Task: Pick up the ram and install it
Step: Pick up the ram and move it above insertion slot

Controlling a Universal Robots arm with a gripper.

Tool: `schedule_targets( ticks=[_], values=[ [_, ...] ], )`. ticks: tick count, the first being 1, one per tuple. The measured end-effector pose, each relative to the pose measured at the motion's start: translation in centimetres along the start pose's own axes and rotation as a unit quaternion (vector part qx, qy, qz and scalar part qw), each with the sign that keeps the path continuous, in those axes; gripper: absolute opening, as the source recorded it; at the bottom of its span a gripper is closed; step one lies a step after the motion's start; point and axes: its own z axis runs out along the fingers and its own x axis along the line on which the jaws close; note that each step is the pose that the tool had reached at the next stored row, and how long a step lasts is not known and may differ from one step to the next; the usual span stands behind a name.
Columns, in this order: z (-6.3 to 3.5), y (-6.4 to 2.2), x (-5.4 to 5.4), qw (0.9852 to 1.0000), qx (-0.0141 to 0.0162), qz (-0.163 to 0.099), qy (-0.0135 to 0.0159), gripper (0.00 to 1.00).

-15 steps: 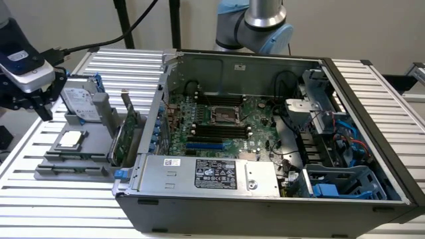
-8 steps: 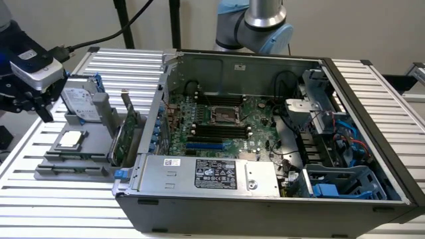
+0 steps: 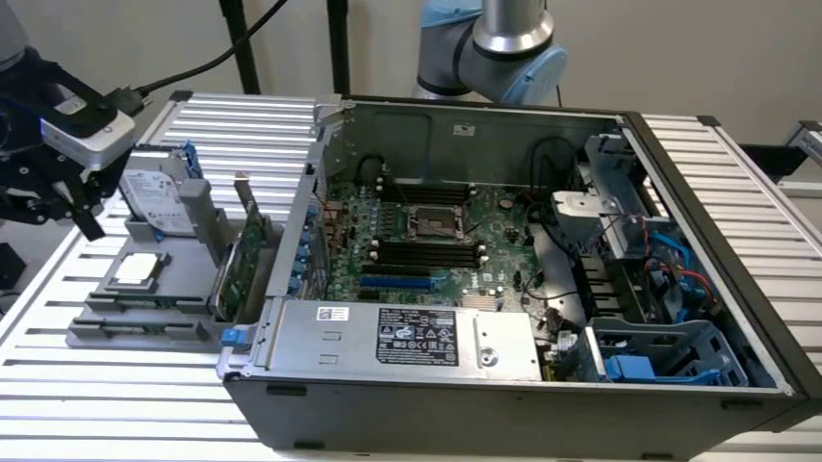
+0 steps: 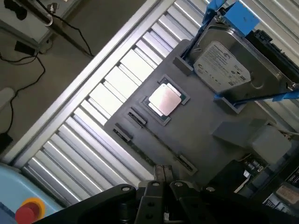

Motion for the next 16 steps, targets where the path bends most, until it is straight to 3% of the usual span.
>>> schedule_targets(
  ticks=[4,8,12,16],
  values=[
    [0.25,-0.01,0.0,0.9993,0.0,-0.036,0.0019,0.0],
    [0.5,-0.02,0.0,0.9974,0.0,-0.072,0.0037,0.0],
    [0.76,-0.04,0.0,0.9941,0.0,-0.108,0.0055,0.0],
    [1.03,-0.05,0.0,0.9894,0.0,-0.145,0.0074,0.0]
  ],
)
